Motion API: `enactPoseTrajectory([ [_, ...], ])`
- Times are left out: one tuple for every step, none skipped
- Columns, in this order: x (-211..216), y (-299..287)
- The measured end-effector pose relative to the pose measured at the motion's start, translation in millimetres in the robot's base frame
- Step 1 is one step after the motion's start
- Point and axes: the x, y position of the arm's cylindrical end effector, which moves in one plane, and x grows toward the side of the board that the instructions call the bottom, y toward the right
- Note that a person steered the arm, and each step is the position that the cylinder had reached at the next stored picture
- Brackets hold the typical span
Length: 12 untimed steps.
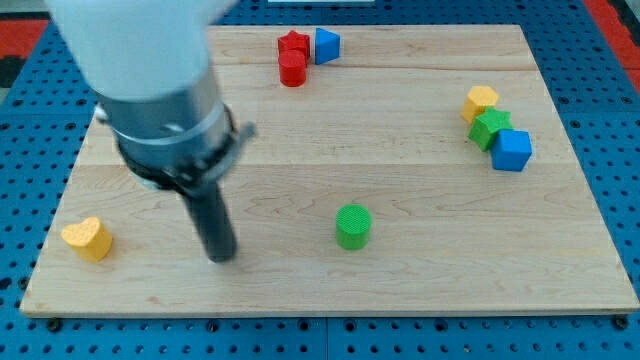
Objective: Slide the green circle to the center
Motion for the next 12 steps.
enactPoseTrajectory([
  [23.7, 77.3],
  [17.0, 79.4],
  [-1.0, 117.7],
  [-11.3, 122.9],
  [-11.6, 122.0],
  [-29.6, 103.5],
  [-52.8, 74.7],
  [-70.2, 54.0],
  [-74.6, 52.0],
  [-74.8, 55.4],
  [-80.5, 57.0],
  [-87.9, 63.9],
])
